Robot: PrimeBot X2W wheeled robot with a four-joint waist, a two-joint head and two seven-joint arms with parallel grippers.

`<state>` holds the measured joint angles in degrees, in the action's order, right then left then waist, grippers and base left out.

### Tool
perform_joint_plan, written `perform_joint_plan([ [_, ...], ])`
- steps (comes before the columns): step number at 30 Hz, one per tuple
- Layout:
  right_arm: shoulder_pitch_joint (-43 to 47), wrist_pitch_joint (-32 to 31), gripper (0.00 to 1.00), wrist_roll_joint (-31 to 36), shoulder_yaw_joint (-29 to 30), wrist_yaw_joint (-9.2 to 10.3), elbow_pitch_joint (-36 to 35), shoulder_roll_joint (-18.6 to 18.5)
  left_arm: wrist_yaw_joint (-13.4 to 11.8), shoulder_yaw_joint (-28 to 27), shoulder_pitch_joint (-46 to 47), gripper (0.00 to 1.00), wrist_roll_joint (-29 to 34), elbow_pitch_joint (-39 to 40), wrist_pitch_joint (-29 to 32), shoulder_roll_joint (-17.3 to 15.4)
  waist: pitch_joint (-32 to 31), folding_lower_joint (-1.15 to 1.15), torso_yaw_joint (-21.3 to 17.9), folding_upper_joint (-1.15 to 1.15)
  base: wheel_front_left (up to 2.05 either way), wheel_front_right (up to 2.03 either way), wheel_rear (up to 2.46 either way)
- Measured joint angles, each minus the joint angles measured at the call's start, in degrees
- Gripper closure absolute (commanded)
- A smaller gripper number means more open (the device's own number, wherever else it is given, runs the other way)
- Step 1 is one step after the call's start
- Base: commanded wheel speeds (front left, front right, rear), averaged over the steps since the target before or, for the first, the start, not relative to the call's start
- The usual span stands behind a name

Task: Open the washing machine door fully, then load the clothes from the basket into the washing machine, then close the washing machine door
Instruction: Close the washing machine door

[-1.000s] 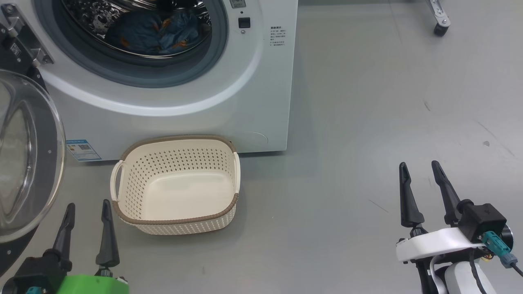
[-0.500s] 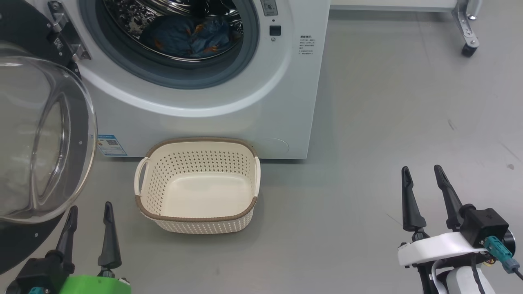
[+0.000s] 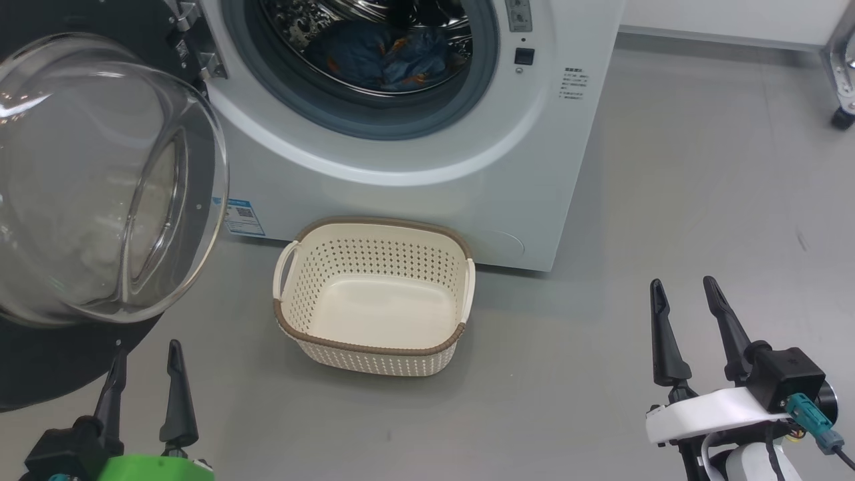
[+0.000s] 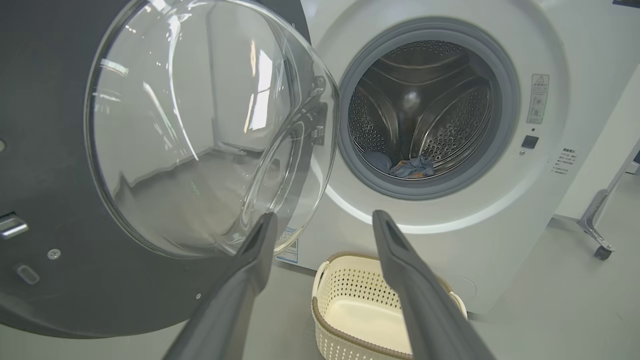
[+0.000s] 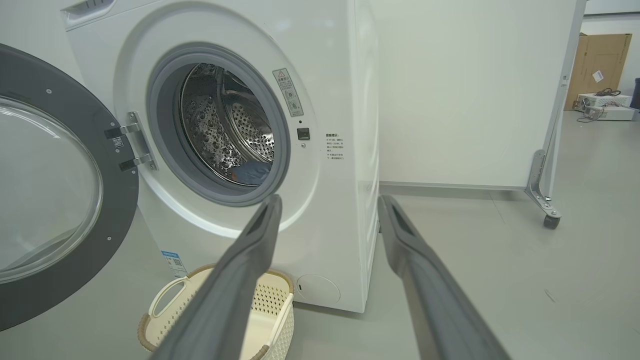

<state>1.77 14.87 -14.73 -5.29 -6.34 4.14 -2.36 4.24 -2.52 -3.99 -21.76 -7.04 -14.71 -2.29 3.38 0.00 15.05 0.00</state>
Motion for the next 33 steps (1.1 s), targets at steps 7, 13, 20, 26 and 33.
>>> perform_joint_plan([
  [7, 0.0, 0.0, 0.0, 1.1, -0.3, -0.03, -0.1, 0.0, -1.4, -0.3, -0.1, 0.0, -0.1, 0.0, 0.0, 0.0, 0.2, 0.0, 4.3, 0.0, 0.0, 0.0, 0.0],
  [13, 0.0, 0.0, 0.0, 1.7, -0.6, -0.04, 0.0, 0.0, -2.5, -1.0, -0.1, 0.0, 0.0, 0.0, 0.0, 0.0, 0.3, 0.0, 8.0, 0.0, 0.0, 0.0, 0.0],
  [20, 0.0, 0.0, 0.0, 2.0, -0.9, -0.05, 0.0, 0.0, -3.4, -1.5, -0.1, 0.0, 0.0, 0.1, 0.0, 0.0, 0.3, 0.0, 11.4, 0.0, 0.0, 0.0, 0.0],
  [26, 0.0, 0.0, 0.0, 2.3, -2.1, -0.07, 0.1, 0.0, -4.6, -2.5, -0.8, 0.0, 0.1, 0.3, 0.0, 0.0, 0.1, 0.0, 14.1, 0.0, 0.0, 0.0, 0.0],
  [33, -0.3, 0.0, 0.0, 2.8, -4.2, -0.13, 0.9, 0.0, -6.0, -4.2, -2.0, 0.0, -0.4, 1.3, 0.0, 0.0, 0.7, 0.0, 15.3, 0.0, 0.0, 0.0, 0.0],
])
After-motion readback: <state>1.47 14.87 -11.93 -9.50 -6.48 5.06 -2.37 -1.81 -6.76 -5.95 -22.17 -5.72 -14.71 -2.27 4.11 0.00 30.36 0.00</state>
